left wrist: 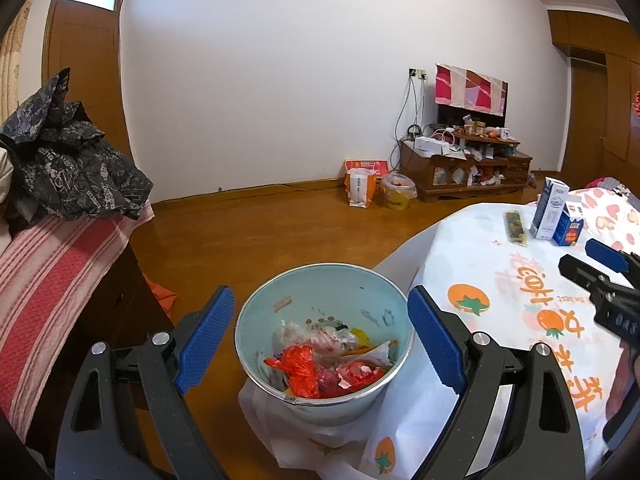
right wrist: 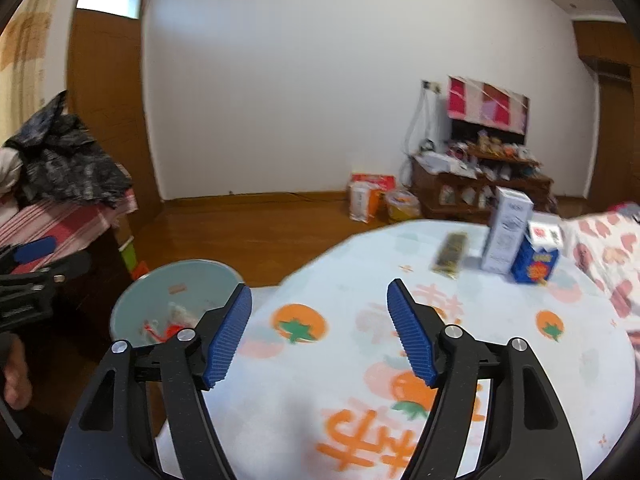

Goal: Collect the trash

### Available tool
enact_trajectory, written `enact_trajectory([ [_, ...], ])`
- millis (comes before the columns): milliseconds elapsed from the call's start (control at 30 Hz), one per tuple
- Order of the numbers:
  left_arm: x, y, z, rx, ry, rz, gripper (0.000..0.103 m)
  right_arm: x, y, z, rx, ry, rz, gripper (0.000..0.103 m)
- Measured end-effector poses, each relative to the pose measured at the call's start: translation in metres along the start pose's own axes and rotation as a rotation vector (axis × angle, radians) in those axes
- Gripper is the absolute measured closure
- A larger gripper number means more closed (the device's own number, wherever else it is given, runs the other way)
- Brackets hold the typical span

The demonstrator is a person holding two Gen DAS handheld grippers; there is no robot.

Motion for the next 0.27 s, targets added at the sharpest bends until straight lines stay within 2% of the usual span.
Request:
enact_trajectory([
  [133,0.004,-0.001,0.002,-0.010,-0.018,0.018,0.011,0.023,0.067,0.010,0.087,-0.101,0.111,0.029],
  [267,0.012,0.000,0.008,-0.022,-0.047,0.050,0.011,0.047,0.170,0.032,0.175,-0.223,0.304,0.028],
])
Point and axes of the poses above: each gripper's, at about its wrist camera, not at the fingertips, and x roughly the way its jaws point, y to its right, z to its underside, the point moved 4 cm from there along x, roughly the way its jaws point, and after that the axes turned 6 degrees about z, right-handed, at the moved point
